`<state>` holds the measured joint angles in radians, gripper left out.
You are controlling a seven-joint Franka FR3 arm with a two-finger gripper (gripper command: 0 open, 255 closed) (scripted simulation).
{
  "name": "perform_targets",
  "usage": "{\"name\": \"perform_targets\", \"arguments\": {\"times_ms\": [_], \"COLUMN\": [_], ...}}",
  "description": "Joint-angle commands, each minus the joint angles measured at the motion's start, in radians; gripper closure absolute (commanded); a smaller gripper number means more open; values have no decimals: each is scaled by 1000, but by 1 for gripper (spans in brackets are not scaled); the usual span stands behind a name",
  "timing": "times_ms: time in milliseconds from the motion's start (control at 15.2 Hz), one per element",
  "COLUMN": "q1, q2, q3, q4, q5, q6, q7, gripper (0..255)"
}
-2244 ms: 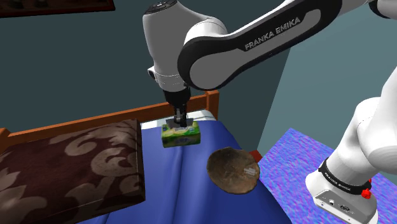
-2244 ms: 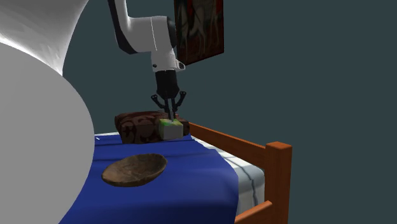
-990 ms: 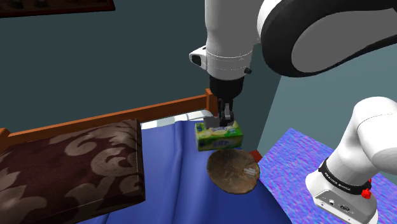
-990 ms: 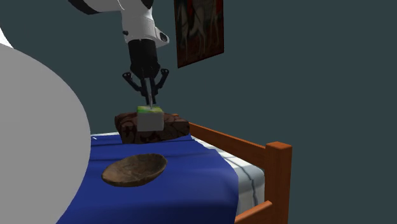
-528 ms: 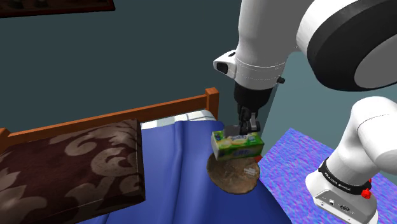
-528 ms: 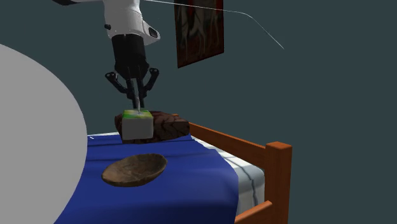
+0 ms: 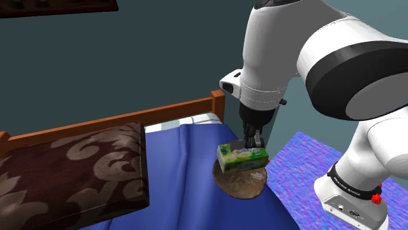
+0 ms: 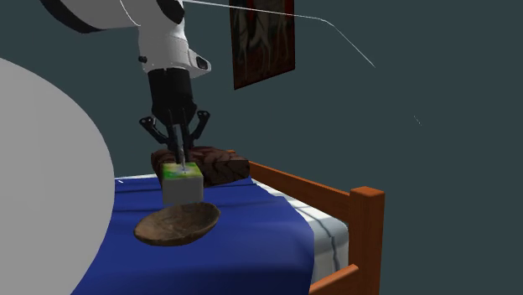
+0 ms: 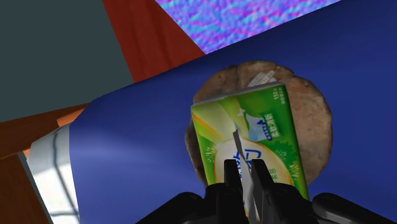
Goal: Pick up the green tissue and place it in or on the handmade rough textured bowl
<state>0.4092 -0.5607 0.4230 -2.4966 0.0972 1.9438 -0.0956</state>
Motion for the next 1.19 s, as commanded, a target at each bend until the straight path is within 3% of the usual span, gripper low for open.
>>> {"name": "perform_targets", "arguments": {"times_ms": [0, 462, 990, 1056, 1122], "q1": [1, -1, -1, -1, -1], "q2": [8, 46, 46, 46, 45], "q3": [7, 28, 28, 28, 28], "q4": [-22, -89, -89, -89, -89], "q5": [2, 4, 4, 4, 4], "q6": [31, 134, 134, 134, 134], "q7": [5, 20, 20, 20, 20], "gripper": [255, 255, 255, 0, 0]}}
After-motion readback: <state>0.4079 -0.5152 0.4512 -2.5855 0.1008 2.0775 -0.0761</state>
